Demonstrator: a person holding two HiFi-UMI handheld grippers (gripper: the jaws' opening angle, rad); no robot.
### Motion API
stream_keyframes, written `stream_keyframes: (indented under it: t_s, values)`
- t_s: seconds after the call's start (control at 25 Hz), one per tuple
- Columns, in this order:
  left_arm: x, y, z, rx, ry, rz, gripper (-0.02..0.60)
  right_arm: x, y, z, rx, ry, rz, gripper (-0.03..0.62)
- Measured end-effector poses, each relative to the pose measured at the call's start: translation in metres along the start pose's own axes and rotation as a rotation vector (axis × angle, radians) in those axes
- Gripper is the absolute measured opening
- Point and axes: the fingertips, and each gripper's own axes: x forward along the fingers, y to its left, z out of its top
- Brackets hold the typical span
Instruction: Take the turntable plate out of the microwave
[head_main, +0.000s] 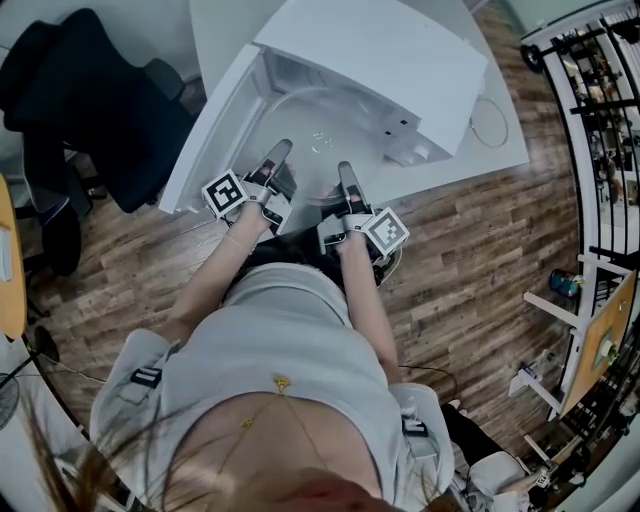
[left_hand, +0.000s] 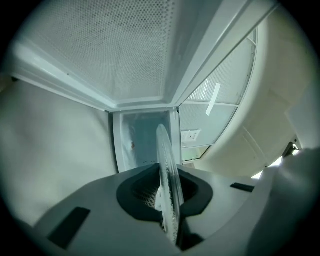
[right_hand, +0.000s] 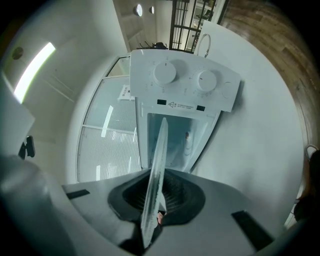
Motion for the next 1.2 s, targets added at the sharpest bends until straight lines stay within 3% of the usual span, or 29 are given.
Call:
stream_keyframes:
  t_s: [0.64, 1.2]
  values:
    - [-0.021, -0.049, -0.004, -0.009, -0.005, -0.038, 0.048, -0.018, 0.053, -0.006, 0.002, -0.011, 0.049, 0.040]
    - [-0.006, -0.098, 0.006, 0.032, -0.020, -0.102, 0.048, -0.002, 0.101, 0.013, -0.007, 0.018, 0.159, 0.038]
